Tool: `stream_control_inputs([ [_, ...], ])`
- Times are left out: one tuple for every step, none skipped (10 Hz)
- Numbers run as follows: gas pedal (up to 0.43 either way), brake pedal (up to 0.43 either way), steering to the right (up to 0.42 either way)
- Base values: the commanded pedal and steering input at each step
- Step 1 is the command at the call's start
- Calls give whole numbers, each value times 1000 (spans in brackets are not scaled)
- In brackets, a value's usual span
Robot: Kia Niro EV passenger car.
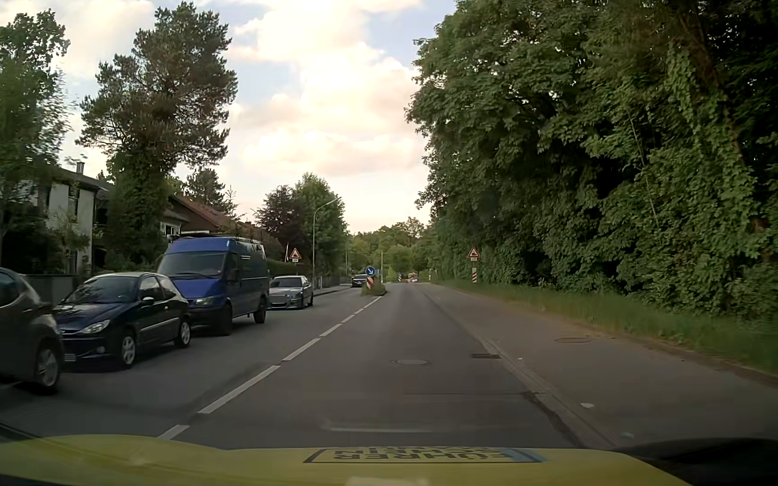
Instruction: Follow the waypoints while adhering to traffic rules and regulations
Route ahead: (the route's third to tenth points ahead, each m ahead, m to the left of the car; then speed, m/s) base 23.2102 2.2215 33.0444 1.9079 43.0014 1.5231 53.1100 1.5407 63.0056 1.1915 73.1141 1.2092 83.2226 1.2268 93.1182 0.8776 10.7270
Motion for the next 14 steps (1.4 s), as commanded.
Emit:
stream_control_inputs([
  [59, 0, 2],
  [59, 0, 2],
  [59, 0, 2],
  [59, 0, 4],
  [59, 0, 4],
  [59, 0, 2],
  [59, 0, 1],
  [59, 0, 1],
  [59, 0, 2],
  [59, 0, 2],
  [59, 0, 2],
  [59, 0, 1],
  [59, 0, 2],
  [59, 0, 1],
])
